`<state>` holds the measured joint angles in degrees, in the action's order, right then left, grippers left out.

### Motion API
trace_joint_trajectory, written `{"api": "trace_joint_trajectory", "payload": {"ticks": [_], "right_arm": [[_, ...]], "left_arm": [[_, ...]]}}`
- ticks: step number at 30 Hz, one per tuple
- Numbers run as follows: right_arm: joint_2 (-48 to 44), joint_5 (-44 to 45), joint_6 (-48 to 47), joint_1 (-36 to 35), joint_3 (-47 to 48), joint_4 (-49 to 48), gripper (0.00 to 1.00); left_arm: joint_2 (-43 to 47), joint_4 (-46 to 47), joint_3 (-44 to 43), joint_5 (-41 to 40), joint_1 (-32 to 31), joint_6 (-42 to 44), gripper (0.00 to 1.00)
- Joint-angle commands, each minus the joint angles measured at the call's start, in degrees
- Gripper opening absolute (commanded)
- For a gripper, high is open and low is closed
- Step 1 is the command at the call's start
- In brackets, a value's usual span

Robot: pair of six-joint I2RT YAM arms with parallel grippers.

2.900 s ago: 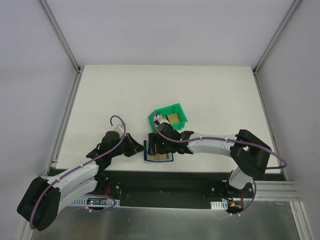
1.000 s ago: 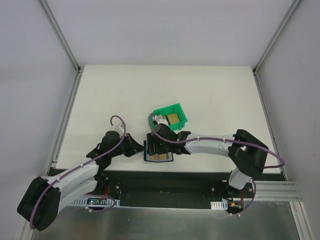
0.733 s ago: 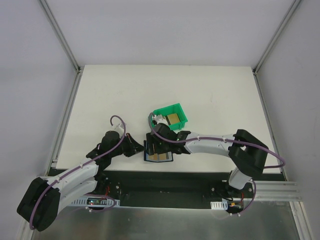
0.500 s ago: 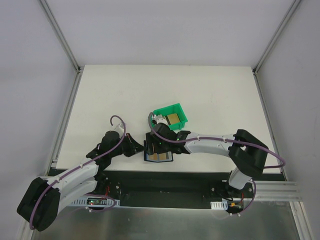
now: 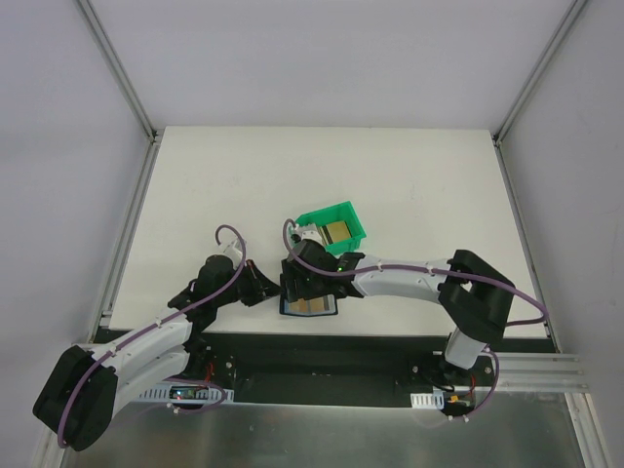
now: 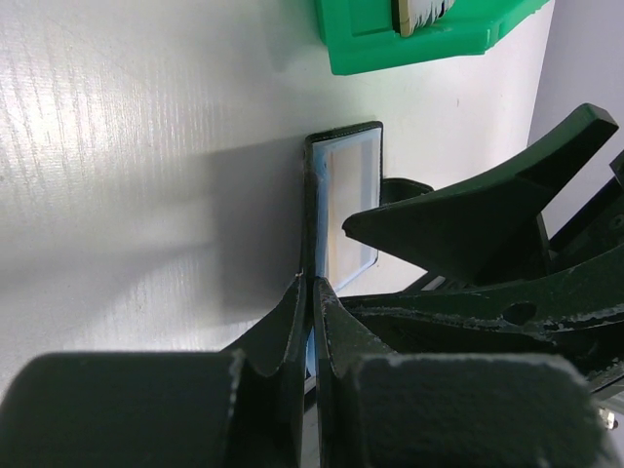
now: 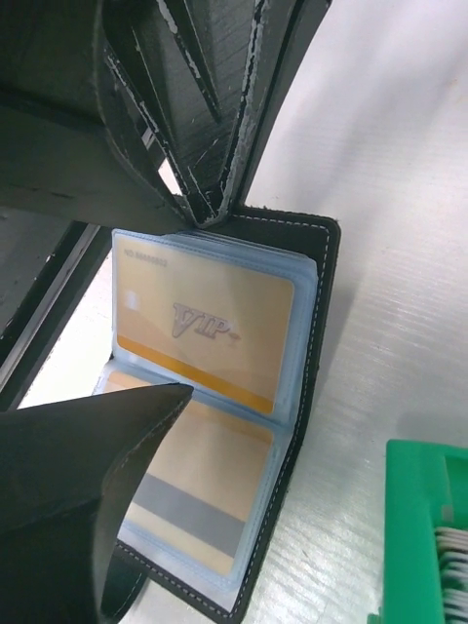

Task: Put the credit cards into the card holder
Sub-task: Turn over the card slot in the card holder.

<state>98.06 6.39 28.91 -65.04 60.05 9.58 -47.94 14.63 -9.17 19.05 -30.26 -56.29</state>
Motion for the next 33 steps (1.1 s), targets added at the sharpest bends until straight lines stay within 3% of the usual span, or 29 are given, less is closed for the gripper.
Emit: {"api": "trace_joint_trajectory", "payload": {"ticks": [1,9,17,20,25,33], "right_arm": [[-0.4,4.5,-1.6,-0.8,3.2,5.4,0.64],[-0.1,8.1,-2.4,-2.2,6.3,10.5,0.61],[-3.0,6.1,-3.0,-2.5,3.8,5.0,0.58],[-4.5,5.9,-2.8,-2.6,2.6,3.7,0.64],[-6.7,8.3,-1.4,-2.6,-0.5,1.5,0.64],[-4.1,5.8,-0.2,-1.6,-0.2,1.5,0.63]], "left_arm": [[0.4,0.1,-2.6,0.6,0.4,1.5,0.0],[0.7,0.0,-2.3,0.6,0.5,1.5,0.0],[0.4,0.0,-1.9,0.6,0.4,1.5,0.0],[0.5,-0.1,-1.6,0.3,0.5,1.3,0.0],[0.5,-0.2,-1.5,0.3,0.5,1.3,0.0],[0.7,-0.2,-2.0,0.5,0.4,1.4,0.0]]}}
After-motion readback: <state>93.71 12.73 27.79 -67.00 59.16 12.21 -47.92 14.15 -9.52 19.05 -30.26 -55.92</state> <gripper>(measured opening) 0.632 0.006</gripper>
